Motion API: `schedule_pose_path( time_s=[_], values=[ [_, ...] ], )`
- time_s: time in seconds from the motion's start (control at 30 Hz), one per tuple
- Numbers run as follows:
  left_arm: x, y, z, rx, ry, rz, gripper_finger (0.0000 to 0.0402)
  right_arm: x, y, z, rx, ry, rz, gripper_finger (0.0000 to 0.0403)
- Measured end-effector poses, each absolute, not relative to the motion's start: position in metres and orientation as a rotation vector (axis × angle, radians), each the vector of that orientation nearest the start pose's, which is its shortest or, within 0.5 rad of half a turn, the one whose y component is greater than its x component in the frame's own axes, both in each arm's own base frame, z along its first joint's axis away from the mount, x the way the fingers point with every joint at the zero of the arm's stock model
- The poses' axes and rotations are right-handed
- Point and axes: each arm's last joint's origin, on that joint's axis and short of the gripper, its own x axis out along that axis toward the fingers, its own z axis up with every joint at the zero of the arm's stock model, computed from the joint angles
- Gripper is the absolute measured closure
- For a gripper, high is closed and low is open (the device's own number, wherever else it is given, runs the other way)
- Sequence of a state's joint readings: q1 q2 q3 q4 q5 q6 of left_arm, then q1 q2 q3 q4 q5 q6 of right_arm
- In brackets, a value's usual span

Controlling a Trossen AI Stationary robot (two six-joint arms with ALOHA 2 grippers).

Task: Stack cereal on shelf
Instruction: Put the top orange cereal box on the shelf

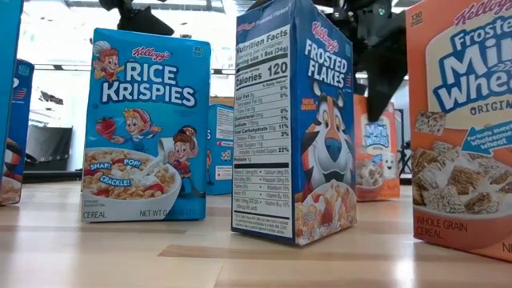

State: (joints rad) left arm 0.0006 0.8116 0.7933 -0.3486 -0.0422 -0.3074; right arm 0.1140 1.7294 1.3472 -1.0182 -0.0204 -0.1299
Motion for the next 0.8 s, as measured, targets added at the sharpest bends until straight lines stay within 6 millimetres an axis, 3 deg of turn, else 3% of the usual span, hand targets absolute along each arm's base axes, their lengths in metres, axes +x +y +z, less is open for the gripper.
schedule_pose_path(
  time_s=[0.4, 0.6, 0.8],
  values=[
    [0.174, 0.002, 0.315, -0.274, 0.361, 0.110, 0.0127, 0.329, 0.035, 0.239, -0.156, 1.402, 0.188, 0.0222],
    [0.176, 0.004, 0.318, -0.267, 0.326, 0.124, 0.0127, 0.333, 0.035, 0.286, -0.155, 1.365, 0.187, 0.0226],
    [0.198, 0.015, 0.320, -0.246, 0.244, 0.099, 0.0127, 0.335, 0.032, 0.352, -0.225, 1.218, 0.109, 0.0227]
  ],
)
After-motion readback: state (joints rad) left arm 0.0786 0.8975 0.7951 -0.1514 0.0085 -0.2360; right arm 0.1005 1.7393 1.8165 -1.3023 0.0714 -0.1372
